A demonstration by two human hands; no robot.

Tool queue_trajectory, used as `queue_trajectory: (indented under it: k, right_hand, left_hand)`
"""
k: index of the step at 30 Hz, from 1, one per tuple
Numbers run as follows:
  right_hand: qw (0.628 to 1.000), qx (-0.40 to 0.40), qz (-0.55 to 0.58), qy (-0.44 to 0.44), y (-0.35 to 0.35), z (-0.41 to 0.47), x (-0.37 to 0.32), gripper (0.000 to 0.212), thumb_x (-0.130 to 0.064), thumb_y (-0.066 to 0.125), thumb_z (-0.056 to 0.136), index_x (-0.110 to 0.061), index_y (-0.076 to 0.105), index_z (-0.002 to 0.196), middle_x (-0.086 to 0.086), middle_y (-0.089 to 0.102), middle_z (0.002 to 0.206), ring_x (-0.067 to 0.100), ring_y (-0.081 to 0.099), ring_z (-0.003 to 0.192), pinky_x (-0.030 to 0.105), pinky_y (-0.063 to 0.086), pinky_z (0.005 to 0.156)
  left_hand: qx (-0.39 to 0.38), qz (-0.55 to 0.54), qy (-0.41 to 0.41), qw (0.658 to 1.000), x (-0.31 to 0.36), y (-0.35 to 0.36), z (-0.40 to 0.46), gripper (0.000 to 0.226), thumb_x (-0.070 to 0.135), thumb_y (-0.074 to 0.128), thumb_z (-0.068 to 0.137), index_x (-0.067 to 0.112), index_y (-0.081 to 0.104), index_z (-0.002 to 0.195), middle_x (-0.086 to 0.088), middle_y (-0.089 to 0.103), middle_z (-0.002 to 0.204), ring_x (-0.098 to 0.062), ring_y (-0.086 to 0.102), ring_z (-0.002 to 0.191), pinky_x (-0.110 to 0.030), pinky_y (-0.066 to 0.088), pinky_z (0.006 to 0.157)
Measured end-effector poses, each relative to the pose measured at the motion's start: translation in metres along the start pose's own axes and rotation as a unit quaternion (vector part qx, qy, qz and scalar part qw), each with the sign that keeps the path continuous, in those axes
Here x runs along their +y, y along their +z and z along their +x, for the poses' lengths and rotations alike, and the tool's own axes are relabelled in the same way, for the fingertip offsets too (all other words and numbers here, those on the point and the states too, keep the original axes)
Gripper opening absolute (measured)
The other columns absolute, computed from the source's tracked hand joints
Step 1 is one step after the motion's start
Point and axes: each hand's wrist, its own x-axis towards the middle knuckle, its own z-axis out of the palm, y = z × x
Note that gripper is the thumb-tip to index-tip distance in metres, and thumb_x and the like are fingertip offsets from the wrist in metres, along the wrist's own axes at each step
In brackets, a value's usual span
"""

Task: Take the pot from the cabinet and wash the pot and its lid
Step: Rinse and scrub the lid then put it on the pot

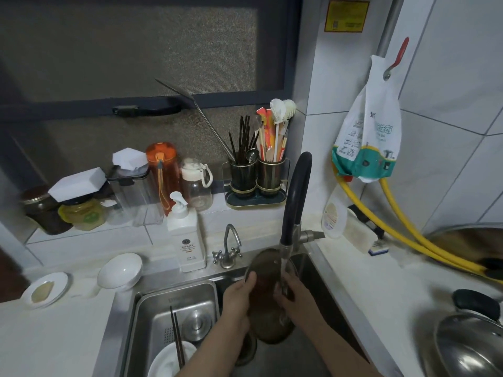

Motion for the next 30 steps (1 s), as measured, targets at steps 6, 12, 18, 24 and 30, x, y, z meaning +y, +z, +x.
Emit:
queue_trajectory:
  k: [6,12,18,24,30]
  right_hand:
    - [0.996,0.084,-0.023,0.004,-0.008,0.004,-0.001,0.041,-0.028,0.071,0.078,-0.023,0.060,0.117,-0.009,0.058,0.100,0.010,0.056,0.097,0.026,0.046,0.085]
    - [0.993,0.108,-0.047,0.021,-0.009,0.005,-0.004,0.050,-0.031,0.072,0.077,-0.023,0.057,0.124,-0.003,0.062,0.113,0.016,0.057,0.105,0.033,0.048,0.094]
    - [0.985,0.099,0.058,0.126,-0.018,0.001,0.019,0.048,-0.027,0.070,0.081,-0.013,0.058,0.125,0.003,0.065,0.114,0.021,0.059,0.106,0.029,0.043,0.093]
    - [0.961,0.113,0.160,0.195,-0.020,0.003,0.037,0.033,-0.031,0.070,0.080,-0.006,0.069,0.102,0.005,0.068,0.085,0.029,0.065,0.087,0.045,0.054,0.086]
    - [0.963,0.111,0.168,0.180,-0.035,0.012,0.031,0.011,-0.026,0.066,0.085,-0.015,0.068,0.088,-0.001,0.064,0.070,0.017,0.063,0.069,0.021,0.048,0.054]
  left_hand:
    - [0.072,-0.080,-0.086,0.990,-0.009,-0.003,0.014,0.049,0.039,0.058,0.090,-0.007,0.067,0.103,-0.026,0.070,0.098,-0.039,0.066,0.092,-0.056,0.048,0.095]
    - [0.090,-0.034,-0.100,0.990,-0.016,0.001,0.022,0.057,0.053,0.054,0.088,-0.002,0.068,0.094,-0.025,0.071,0.095,-0.039,0.068,0.093,-0.058,0.052,0.089]
    - [0.010,0.180,0.015,0.983,-0.004,0.021,0.035,0.033,0.037,0.068,0.081,0.006,0.067,0.090,-0.021,0.071,0.098,-0.036,0.068,0.093,-0.051,0.055,0.088]
    - [-0.053,0.246,0.024,0.967,0.003,0.058,0.026,0.024,0.013,0.065,0.082,0.004,0.064,0.104,-0.016,0.069,0.100,-0.031,0.066,0.097,-0.044,0.054,0.090]
    - [-0.060,0.278,0.032,0.958,0.006,0.059,0.028,0.012,0.014,0.067,0.075,0.012,0.067,0.087,-0.015,0.071,0.095,-0.032,0.068,0.093,-0.044,0.056,0.087]
